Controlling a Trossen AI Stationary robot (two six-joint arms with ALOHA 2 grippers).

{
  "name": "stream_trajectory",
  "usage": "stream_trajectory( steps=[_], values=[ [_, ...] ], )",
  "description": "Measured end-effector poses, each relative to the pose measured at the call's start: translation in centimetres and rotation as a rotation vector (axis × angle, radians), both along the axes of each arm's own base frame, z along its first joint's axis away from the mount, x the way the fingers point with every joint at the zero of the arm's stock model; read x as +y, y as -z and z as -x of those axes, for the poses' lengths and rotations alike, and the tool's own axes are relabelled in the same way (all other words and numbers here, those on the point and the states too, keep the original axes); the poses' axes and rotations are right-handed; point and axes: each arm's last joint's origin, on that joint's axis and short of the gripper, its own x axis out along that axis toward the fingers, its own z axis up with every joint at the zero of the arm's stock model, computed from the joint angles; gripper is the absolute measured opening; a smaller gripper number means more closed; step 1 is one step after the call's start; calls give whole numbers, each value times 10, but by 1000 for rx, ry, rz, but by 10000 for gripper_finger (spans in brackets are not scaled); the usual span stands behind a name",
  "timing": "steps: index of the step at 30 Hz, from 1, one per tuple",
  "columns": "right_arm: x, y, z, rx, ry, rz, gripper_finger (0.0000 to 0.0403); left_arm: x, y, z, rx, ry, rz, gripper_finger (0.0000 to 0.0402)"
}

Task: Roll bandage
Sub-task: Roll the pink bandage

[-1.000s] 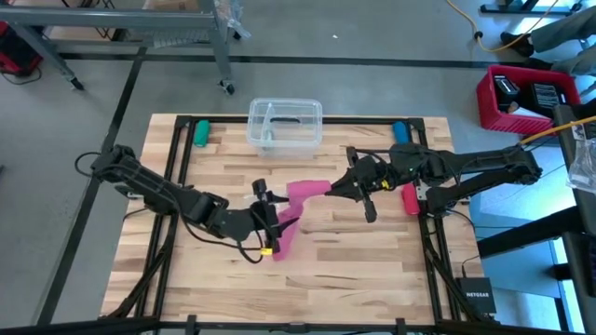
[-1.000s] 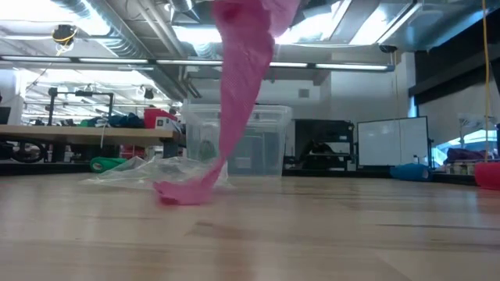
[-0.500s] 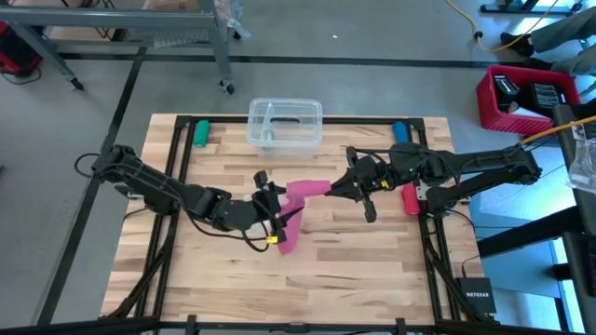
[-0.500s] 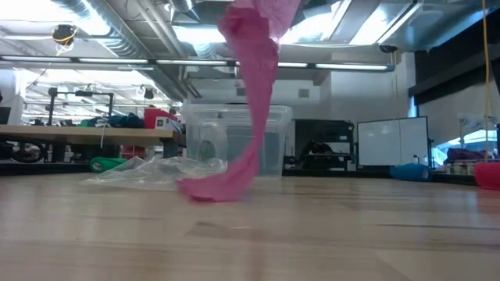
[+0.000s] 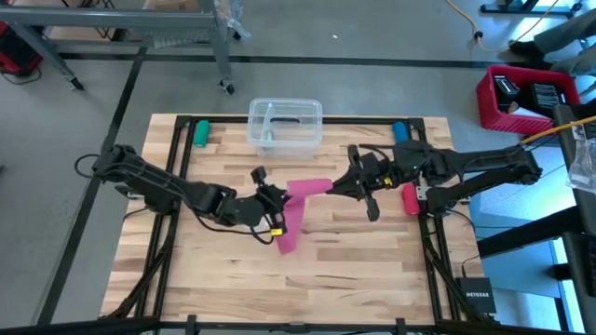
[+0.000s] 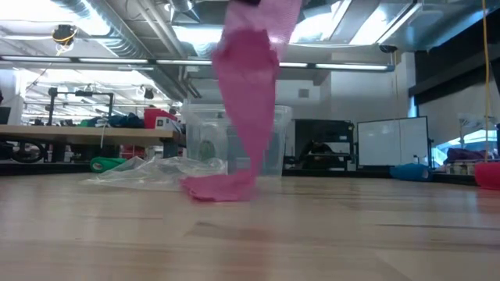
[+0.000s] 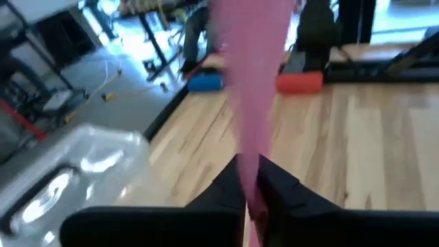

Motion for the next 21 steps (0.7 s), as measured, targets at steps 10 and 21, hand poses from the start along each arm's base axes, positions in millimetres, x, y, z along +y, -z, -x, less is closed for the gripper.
stream_trajectory(
  steps=[10, 21],
  values=[
    [-3, -33, 8, -59, 57, 73, 17, -6, 41, 12, 30, -35, 102, 2],
    [-5, -63, 16, -155, 123, 148, 17, -13, 69, 22, -7, -34, 161, 1]
  ],
)
